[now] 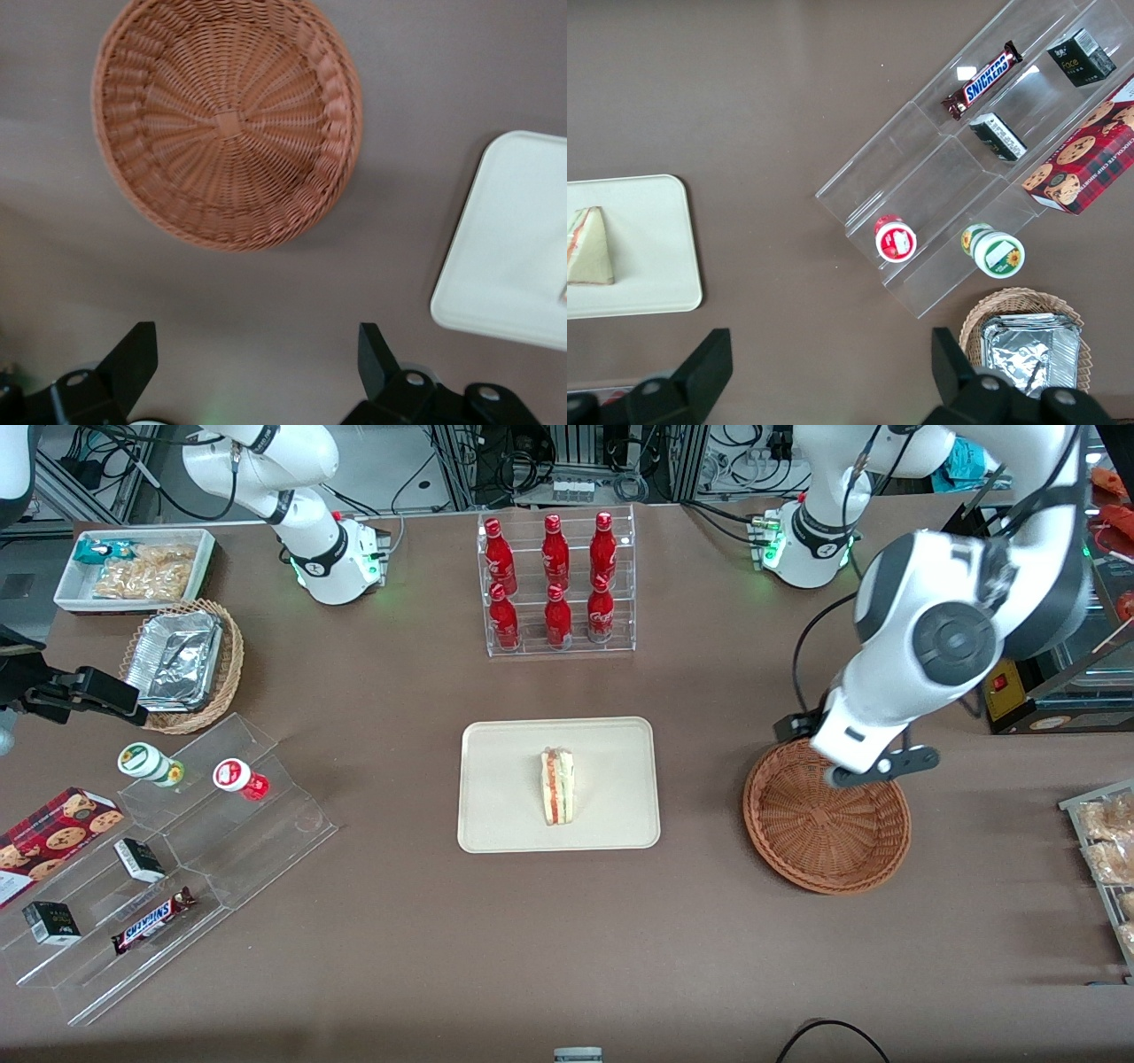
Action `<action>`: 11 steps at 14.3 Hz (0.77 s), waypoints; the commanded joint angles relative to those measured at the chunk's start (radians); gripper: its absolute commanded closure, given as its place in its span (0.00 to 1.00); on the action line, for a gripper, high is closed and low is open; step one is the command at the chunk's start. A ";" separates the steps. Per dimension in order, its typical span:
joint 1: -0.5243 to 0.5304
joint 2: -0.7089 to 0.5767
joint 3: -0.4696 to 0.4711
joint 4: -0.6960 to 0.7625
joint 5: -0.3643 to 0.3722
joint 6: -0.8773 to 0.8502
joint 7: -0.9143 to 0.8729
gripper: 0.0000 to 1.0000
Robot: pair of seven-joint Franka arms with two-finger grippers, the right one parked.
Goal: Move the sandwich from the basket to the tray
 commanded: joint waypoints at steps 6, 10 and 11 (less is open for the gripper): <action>0.409 -0.143 -0.268 -0.009 0.009 -0.140 0.319 0.00; 0.497 -0.154 -0.278 0.040 0.009 -0.141 0.485 0.00; 0.499 -0.152 -0.273 0.056 0.009 -0.135 0.487 0.00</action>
